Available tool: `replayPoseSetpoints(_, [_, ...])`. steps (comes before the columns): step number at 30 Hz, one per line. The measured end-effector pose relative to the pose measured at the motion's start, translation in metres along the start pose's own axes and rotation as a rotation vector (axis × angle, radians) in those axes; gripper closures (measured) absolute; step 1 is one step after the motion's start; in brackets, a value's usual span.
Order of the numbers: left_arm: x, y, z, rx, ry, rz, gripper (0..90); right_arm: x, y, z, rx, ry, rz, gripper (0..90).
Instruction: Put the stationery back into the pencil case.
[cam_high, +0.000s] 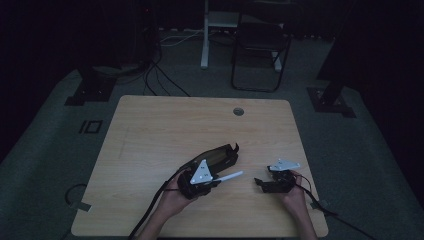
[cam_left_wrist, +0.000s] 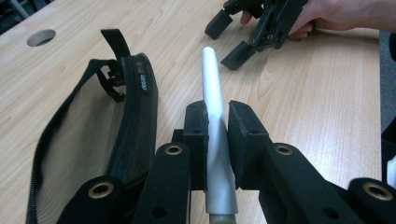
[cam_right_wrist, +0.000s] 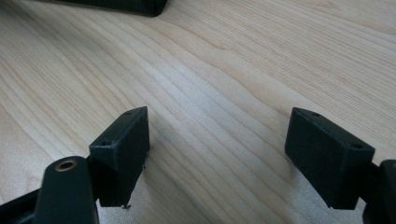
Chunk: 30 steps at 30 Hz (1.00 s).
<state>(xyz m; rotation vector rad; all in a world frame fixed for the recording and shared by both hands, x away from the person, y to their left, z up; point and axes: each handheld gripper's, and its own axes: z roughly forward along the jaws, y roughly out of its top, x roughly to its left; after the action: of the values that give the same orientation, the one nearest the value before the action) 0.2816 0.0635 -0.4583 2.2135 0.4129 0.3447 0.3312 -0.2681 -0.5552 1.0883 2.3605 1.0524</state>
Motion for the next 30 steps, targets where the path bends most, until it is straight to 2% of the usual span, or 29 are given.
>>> replayPoseSetpoints(2, [0.002, 0.0, -0.002, -0.014, -0.012, -0.011, 78.5, 0.0, 0.0, 0.0, 0.0, 0.0, 0.0, 22.0])
replayPoseSetpoints(6, [0.004, 0.0, -0.006, -0.018, -0.008, -0.013, 78.5, 0.0, 0.0, 0.0, 0.0, 0.0, 0.0, 22.0])
replayPoseSetpoints(8, [0.006, 0.0, -0.009, -0.031, -0.022, -0.019, 78.5, 0.0, 0.0, 0.0, 0.0, 0.0, 0.0, 22.0])
replayPoseSetpoints(22, [0.007, 0.007, -0.018, -0.037, -0.028, 0.005, 78.5, 0.0, 0.0, 0.0, 0.0, 0.0, 0.0, 22.0])
replayPoseSetpoints(30, [0.01, 0.008, -0.023, -0.05, -0.03, -0.008, 78.5, 0.0, 0.0, 0.0, 0.0, 0.0, 0.0, 22.0])
